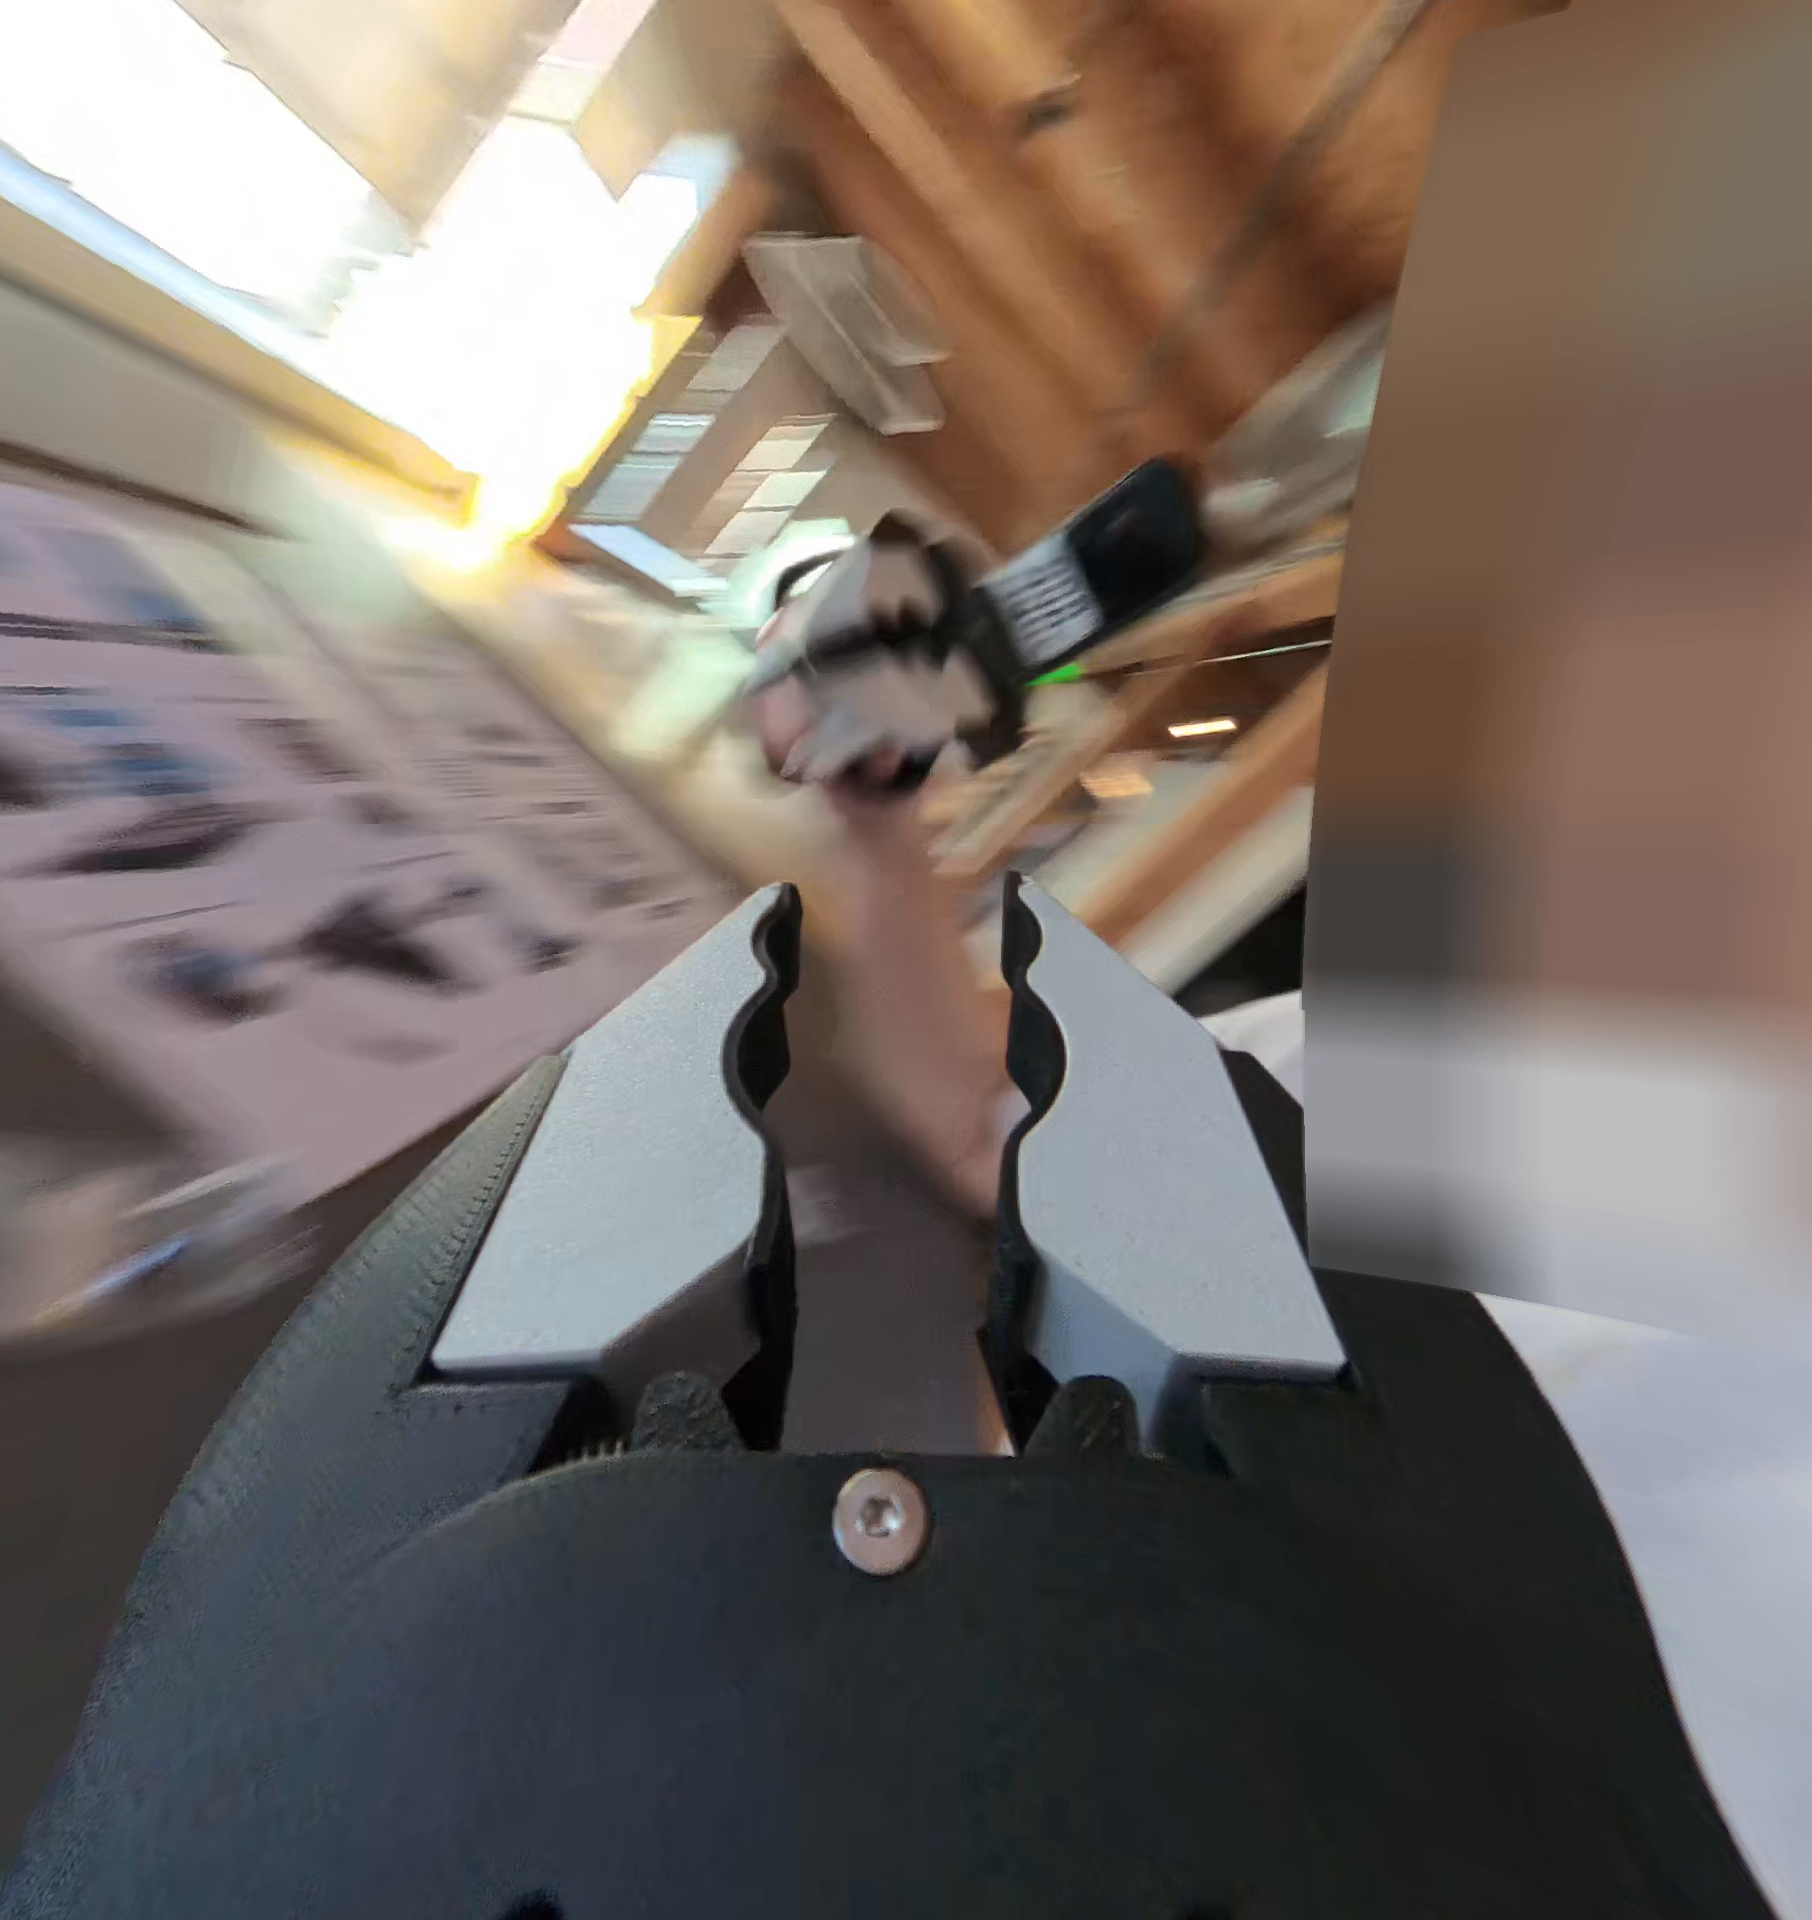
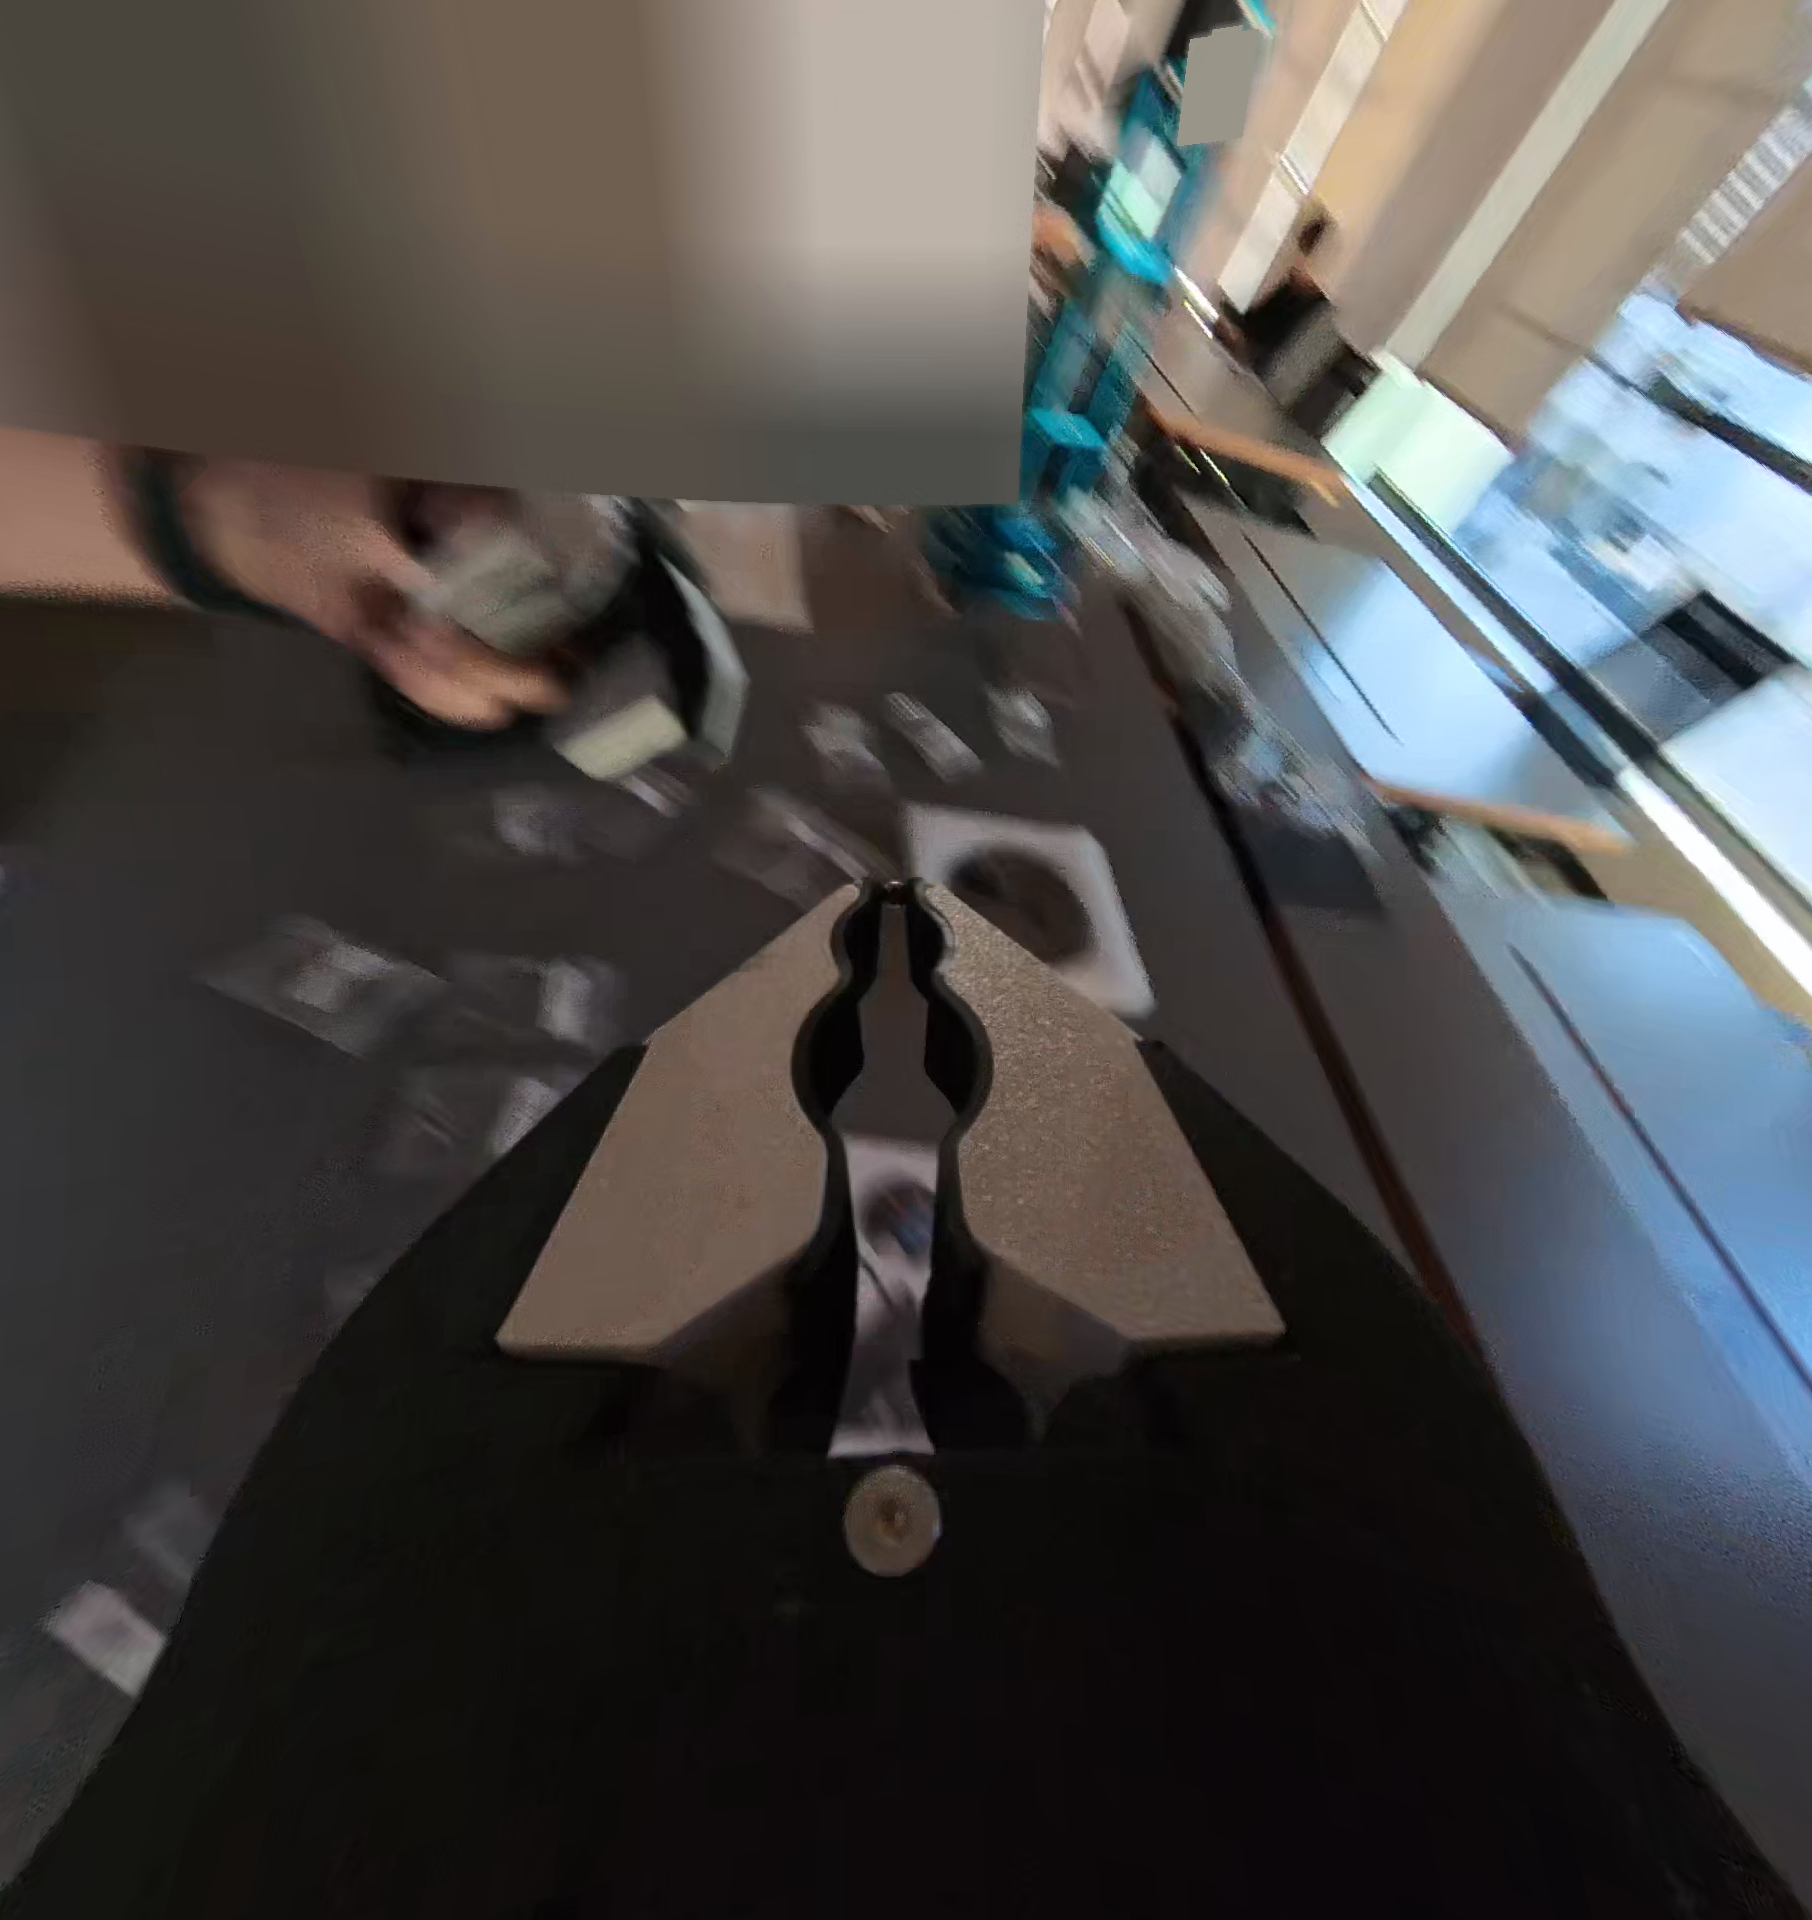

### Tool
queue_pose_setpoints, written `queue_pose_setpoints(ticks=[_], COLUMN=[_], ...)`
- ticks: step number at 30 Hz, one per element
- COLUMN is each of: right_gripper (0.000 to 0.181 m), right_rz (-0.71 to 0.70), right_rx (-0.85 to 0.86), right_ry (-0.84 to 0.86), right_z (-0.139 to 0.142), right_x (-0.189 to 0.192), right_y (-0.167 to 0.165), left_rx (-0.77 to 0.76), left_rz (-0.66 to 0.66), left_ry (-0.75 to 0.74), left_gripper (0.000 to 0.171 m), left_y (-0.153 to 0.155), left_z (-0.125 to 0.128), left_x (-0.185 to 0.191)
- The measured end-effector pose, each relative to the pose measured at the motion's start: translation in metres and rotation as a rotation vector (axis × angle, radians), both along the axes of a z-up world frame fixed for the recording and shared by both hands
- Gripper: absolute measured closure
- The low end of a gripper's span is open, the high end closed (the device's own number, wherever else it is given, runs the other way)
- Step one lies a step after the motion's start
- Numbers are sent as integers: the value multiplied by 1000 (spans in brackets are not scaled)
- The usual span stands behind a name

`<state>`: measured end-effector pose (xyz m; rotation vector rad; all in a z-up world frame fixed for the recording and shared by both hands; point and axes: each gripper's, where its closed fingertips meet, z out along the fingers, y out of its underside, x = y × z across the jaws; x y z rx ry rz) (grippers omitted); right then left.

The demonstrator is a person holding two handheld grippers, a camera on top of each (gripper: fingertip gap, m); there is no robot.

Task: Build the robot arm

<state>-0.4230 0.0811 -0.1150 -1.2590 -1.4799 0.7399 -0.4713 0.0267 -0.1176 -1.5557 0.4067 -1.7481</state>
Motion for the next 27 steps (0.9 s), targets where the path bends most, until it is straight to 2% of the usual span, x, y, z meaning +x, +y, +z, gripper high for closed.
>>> queue_pose_setpoints(ticks=[2,5,10,14,21,27], right_gripper=[178,178,179,178,178,179], right_rz=[-246,-468,-538,-587,-635,-638], right_rx=[25,-36,-143,-191,-204,-228], right_ry=[-151,-326,-381,-435,-493,-501], right_z=[-29,-69,-96,-111,-121,-129], right_x=[38,86,106,120,136,138], right_y=[56,102,121,128,135,138], left_rx=[19,4,-67,-111,-166,-125], left_rz=[148,377,632,769,883,886], left_ry=[197,488,755,954,1068,914], left_gripper=[136,138,137,136,135,136], left_y=[12,27,29,15,-3,-6], left_z=[-27,-65,-96,-108,-105,-85], left_x=[-21,-70,-152,-206,-252,-239])
